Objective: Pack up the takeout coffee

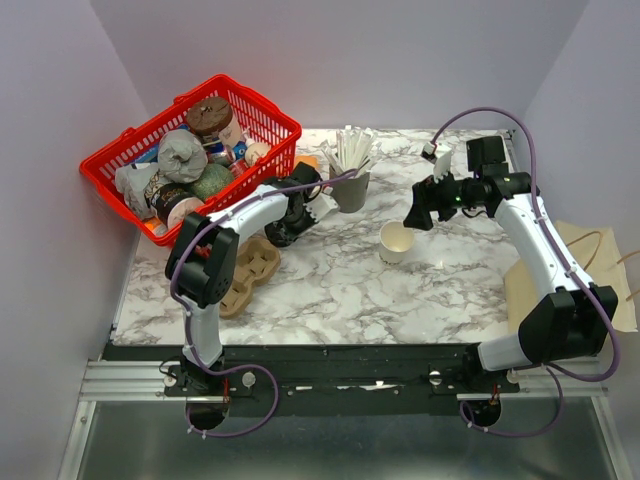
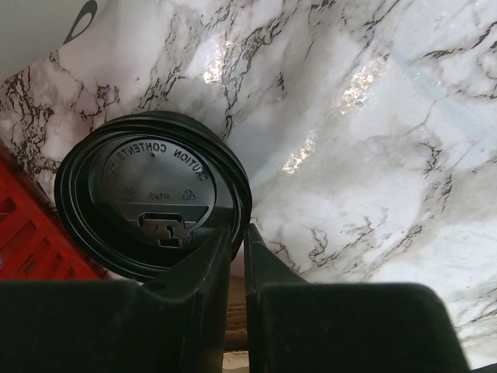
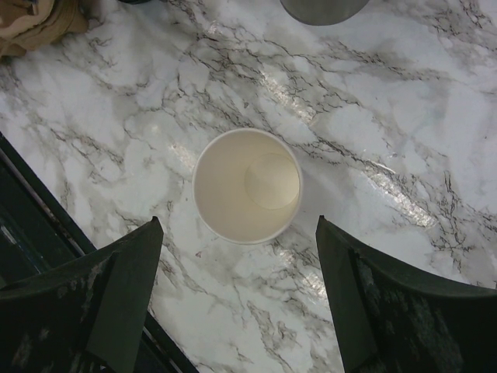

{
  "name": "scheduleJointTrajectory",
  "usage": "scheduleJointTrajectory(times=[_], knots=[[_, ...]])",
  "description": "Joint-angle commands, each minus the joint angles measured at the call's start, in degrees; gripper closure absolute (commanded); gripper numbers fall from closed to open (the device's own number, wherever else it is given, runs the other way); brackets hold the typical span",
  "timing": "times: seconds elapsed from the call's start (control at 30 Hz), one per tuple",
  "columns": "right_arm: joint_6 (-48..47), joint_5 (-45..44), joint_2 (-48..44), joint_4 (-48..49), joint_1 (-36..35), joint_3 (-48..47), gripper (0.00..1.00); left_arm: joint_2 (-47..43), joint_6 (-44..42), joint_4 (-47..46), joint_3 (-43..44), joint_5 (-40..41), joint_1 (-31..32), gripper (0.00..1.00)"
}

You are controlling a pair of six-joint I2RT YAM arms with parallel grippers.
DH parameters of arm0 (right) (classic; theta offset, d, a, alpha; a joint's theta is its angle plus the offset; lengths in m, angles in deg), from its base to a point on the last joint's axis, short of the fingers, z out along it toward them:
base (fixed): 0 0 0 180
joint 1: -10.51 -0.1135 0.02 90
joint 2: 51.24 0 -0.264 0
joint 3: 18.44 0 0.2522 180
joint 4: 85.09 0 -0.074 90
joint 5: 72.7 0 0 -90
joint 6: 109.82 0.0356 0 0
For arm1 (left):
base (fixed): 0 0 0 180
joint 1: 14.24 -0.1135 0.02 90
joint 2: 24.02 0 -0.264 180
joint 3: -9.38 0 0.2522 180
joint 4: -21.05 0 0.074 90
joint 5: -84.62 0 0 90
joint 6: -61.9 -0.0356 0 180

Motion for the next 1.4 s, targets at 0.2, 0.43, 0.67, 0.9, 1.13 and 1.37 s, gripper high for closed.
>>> scheduleJointTrajectory(times=[0.2, 0.43, 0.67, 0.9, 1.13, 1.37], knots=[[0.7, 0.8, 1.0, 0.7, 0.0, -1.3, 0.11, 1.7, -0.5, 2.2, 2.2, -0.8, -0.6, 0.82], [0.7, 0.7, 1.1, 0.6, 0.0, -1.6, 0.11, 1.9, -0.3, 2.7, 3.1, -1.2, -0.8, 0.88], [0.6, 0.6, 1.1, 0.7, 0.0, -1.6, 0.11, 1.7, -0.3, 4.1, 4.6, -1.4, -0.8, 0.95], [0.5, 0.5, 1.2, 0.6, 0.0, -2.1, 0.11, 1.1, 0.0, 6.8, 7.6, -2.1, -0.8, 1.00], [-0.6, 0.7, 0.8, -0.2, -0.1, -3.1, 0.11, -2.8, 1.2, 11.8, 13.0, -5.9, -0.8, 1.00], [-5.2, 3.0, 0.3, -3.2, 0.0, -3.5, 0.12, -7.3, 1.8, 16.5, 15.0, -20.0, -0.8, 1.00]])
